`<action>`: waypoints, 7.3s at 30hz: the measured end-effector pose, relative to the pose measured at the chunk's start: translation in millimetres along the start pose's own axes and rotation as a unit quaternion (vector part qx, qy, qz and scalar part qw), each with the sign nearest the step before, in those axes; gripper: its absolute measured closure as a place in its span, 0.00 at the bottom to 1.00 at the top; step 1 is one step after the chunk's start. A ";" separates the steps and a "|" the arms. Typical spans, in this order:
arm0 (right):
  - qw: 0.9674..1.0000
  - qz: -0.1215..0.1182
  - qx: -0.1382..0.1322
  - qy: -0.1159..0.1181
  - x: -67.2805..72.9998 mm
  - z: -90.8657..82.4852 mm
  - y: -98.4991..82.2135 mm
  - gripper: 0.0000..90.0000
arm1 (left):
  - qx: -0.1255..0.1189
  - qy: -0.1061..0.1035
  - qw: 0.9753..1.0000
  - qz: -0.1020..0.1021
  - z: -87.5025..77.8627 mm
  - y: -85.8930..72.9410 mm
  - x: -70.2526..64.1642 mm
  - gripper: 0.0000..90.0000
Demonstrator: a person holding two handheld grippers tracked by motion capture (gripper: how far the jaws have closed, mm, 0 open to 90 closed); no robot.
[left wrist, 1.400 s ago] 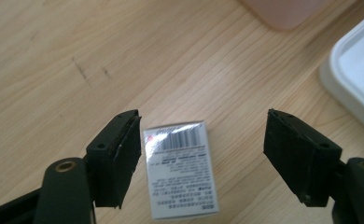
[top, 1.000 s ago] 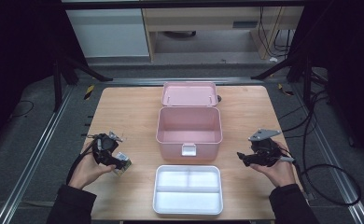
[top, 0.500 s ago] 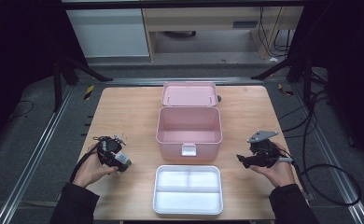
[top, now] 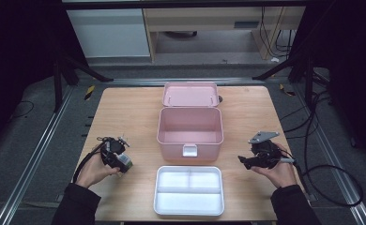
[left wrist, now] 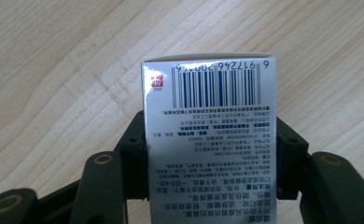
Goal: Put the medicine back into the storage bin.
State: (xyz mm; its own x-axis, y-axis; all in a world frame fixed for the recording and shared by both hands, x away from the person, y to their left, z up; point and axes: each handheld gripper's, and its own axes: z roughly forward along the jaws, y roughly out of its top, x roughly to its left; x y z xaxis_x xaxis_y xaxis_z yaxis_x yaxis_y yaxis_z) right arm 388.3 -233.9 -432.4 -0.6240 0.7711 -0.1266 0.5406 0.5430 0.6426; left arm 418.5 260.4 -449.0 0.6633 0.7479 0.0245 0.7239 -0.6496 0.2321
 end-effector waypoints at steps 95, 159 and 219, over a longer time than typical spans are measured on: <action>1.000 -0.001 0.011 -0.003 -3.1 10.3 -5.4 0.27 | -0.129 -0.037 0.981 0.138 -51.8 203.3 -87.8 0.49; 0.991 -0.114 0.010 0.069 43.7 -8.9 22.1 0.35 | -0.183 -0.051 0.967 0.167 -58.1 20.5 -77.7 0.50; 0.919 -0.289 0.169 0.210 122.8 46.2 20.8 0.93 | 0.000 -0.079 0.933 0.352 20.8 37.8 -144.1 0.88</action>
State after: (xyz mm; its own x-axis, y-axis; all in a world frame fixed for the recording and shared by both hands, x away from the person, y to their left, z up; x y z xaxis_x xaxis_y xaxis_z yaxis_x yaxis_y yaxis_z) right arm 349.0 -112.5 -469.5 -0.9863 0.1632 -0.0239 0.1501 0.9481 0.2802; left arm 354.2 125.2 -464.0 0.9940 0.1061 0.0279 0.0977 -0.9721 0.2130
